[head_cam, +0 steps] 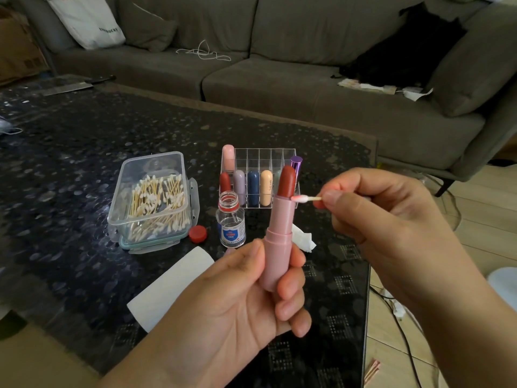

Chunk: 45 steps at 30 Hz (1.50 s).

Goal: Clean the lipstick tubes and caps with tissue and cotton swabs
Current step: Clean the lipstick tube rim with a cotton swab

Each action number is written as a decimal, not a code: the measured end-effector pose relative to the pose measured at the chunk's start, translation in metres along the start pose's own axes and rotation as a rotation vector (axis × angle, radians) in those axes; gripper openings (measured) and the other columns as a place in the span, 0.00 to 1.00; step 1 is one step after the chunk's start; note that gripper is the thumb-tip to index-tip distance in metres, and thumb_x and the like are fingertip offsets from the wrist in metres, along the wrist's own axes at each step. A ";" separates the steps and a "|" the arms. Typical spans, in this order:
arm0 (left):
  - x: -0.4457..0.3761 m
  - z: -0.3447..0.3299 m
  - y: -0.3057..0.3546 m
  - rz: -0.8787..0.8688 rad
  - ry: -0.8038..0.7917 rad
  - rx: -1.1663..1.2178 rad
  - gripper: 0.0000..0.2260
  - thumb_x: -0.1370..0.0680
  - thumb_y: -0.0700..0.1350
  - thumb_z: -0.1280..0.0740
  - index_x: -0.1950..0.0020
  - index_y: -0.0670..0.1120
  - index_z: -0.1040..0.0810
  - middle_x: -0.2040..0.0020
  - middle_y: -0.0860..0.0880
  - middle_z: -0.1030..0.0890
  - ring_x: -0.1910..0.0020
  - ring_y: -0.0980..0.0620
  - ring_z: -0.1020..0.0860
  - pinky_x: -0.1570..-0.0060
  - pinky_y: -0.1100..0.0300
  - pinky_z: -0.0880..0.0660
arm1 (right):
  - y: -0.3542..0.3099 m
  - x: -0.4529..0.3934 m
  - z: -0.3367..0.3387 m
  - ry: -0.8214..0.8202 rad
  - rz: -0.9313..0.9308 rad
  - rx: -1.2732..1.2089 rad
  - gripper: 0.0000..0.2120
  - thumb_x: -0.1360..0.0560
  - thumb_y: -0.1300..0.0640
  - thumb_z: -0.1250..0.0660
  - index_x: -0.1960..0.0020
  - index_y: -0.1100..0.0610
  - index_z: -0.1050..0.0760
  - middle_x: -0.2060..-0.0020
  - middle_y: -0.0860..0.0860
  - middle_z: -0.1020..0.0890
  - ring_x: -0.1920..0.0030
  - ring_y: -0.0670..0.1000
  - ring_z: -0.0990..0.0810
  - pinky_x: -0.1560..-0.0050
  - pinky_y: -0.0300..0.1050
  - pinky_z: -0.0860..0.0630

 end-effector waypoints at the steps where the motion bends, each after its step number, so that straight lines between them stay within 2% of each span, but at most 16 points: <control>1: 0.000 0.000 0.000 0.004 0.003 0.005 0.14 0.16 0.44 0.47 0.41 0.35 0.28 0.56 0.41 0.25 0.59 0.48 0.26 0.52 0.52 0.27 | 0.001 0.000 0.001 0.004 -0.002 -0.002 0.09 0.35 0.47 0.33 0.65 0.51 0.19 0.75 0.45 0.29 0.72 0.44 0.35 0.70 0.36 0.37; 7: 0.000 -0.002 0.001 0.017 0.015 0.022 0.15 0.16 0.44 0.48 0.42 0.34 0.28 0.57 0.42 0.27 0.60 0.48 0.27 0.52 0.52 0.28 | 0.000 0.000 -0.002 -0.010 0.005 -0.030 0.08 0.35 0.47 0.32 0.64 0.51 0.18 0.74 0.47 0.30 0.71 0.47 0.35 0.70 0.40 0.38; 13: 0.001 -0.005 0.002 0.025 0.021 0.032 0.14 0.16 0.45 0.47 0.42 0.35 0.29 0.58 0.43 0.27 0.61 0.49 0.28 0.52 0.52 0.28 | 0.002 -0.001 -0.001 -0.008 0.004 -0.047 0.08 0.35 0.48 0.32 0.65 0.51 0.18 0.74 0.44 0.27 0.71 0.44 0.33 0.68 0.36 0.36; 18: 0.000 -0.006 0.003 0.021 0.034 0.036 0.14 0.16 0.45 0.48 0.42 0.35 0.29 0.58 0.42 0.27 0.60 0.49 0.27 0.52 0.52 0.29 | 0.001 0.001 -0.002 -0.015 0.015 -0.047 0.07 0.34 0.48 0.32 0.64 0.50 0.18 0.73 0.46 0.27 0.70 0.46 0.34 0.69 0.40 0.36; 21: 0.001 -0.005 0.004 0.019 0.047 0.043 0.15 0.15 0.45 0.48 0.42 0.35 0.30 0.57 0.42 0.27 0.60 0.48 0.28 0.51 0.52 0.29 | -0.002 0.003 -0.006 -0.040 0.027 -0.019 0.08 0.34 0.48 0.32 0.64 0.51 0.19 0.76 0.55 0.32 0.72 0.53 0.38 0.71 0.42 0.39; 24: 0.002 -0.005 0.006 0.017 0.064 0.053 0.15 0.15 0.45 0.49 0.41 0.35 0.30 0.57 0.42 0.27 0.59 0.48 0.28 0.51 0.52 0.29 | -0.005 0.004 -0.011 -0.095 0.045 0.054 0.08 0.34 0.48 0.33 0.65 0.51 0.19 0.74 0.62 0.31 0.72 0.55 0.36 0.72 0.38 0.37; 26: 0.002 -0.005 0.007 0.016 0.071 0.054 0.15 0.15 0.45 0.49 0.41 0.35 0.30 0.57 0.42 0.27 0.59 0.48 0.28 0.51 0.52 0.29 | -0.006 0.004 -0.011 -0.087 0.053 0.044 0.07 0.33 0.48 0.33 0.65 0.51 0.19 0.74 0.60 0.31 0.72 0.53 0.36 0.72 0.37 0.37; 30: 0.002 -0.005 0.006 0.019 0.070 0.039 0.15 0.15 0.45 0.49 0.42 0.36 0.29 0.57 0.42 0.27 0.60 0.49 0.28 0.51 0.52 0.29 | -0.003 0.004 -0.006 -0.008 0.050 0.002 0.09 0.32 0.47 0.32 0.63 0.53 0.19 0.76 0.54 0.35 0.73 0.53 0.40 0.74 0.42 0.41; 35: 0.003 -0.004 0.008 0.019 0.085 0.060 0.15 0.15 0.45 0.49 0.41 0.35 0.30 0.57 0.42 0.27 0.60 0.48 0.28 0.51 0.52 0.29 | -0.008 0.005 -0.011 -0.077 0.070 0.099 0.09 0.33 0.48 0.33 0.64 0.52 0.20 0.74 0.60 0.31 0.73 0.51 0.35 0.73 0.34 0.36; 37: 0.003 -0.004 0.008 0.021 0.086 0.058 0.16 0.15 0.45 0.49 0.41 0.35 0.30 0.57 0.42 0.27 0.60 0.48 0.28 0.51 0.52 0.29 | -0.009 0.005 -0.012 -0.084 0.074 0.090 0.08 0.33 0.48 0.33 0.65 0.51 0.20 0.75 0.59 0.31 0.74 0.50 0.35 0.73 0.33 0.36; 38: 0.003 -0.004 0.007 0.024 0.085 0.055 0.16 0.15 0.45 0.49 0.41 0.35 0.30 0.57 0.42 0.27 0.60 0.48 0.28 0.51 0.52 0.29 | -0.008 0.005 -0.011 -0.067 0.070 0.052 0.08 0.33 0.48 0.33 0.65 0.51 0.20 0.76 0.58 0.33 0.74 0.50 0.37 0.74 0.35 0.38; 41: 0.003 -0.006 0.006 0.033 0.076 0.049 0.16 0.15 0.46 0.49 0.42 0.36 0.29 0.57 0.43 0.27 0.60 0.49 0.28 0.51 0.53 0.29 | -0.004 0.004 -0.005 0.010 0.052 -0.022 0.08 0.33 0.48 0.32 0.64 0.50 0.19 0.75 0.56 0.33 0.71 0.59 0.40 0.72 0.47 0.42; 43: 0.002 -0.006 0.005 0.035 0.070 0.049 0.16 0.15 0.46 0.49 0.42 0.36 0.29 0.58 0.43 0.27 0.60 0.50 0.29 0.51 0.53 0.29 | -0.004 0.003 -0.005 0.020 0.056 -0.023 0.08 0.32 0.48 0.32 0.63 0.51 0.19 0.74 0.56 0.33 0.71 0.60 0.40 0.71 0.48 0.42; 45: 0.002 -0.006 0.005 0.037 0.069 0.053 0.16 0.15 0.46 0.50 0.42 0.36 0.29 0.58 0.43 0.27 0.60 0.49 0.29 0.51 0.53 0.29 | -0.006 0.004 -0.008 0.003 0.070 -0.003 0.08 0.32 0.48 0.33 0.63 0.51 0.19 0.75 0.57 0.35 0.72 0.55 0.39 0.73 0.43 0.40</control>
Point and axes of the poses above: each hand's wrist, its own x-axis away from the middle knuckle, its own z-axis out of the back of the hand, y = z × x, the point moved 5 cm from there along -x, towards the middle knuckle
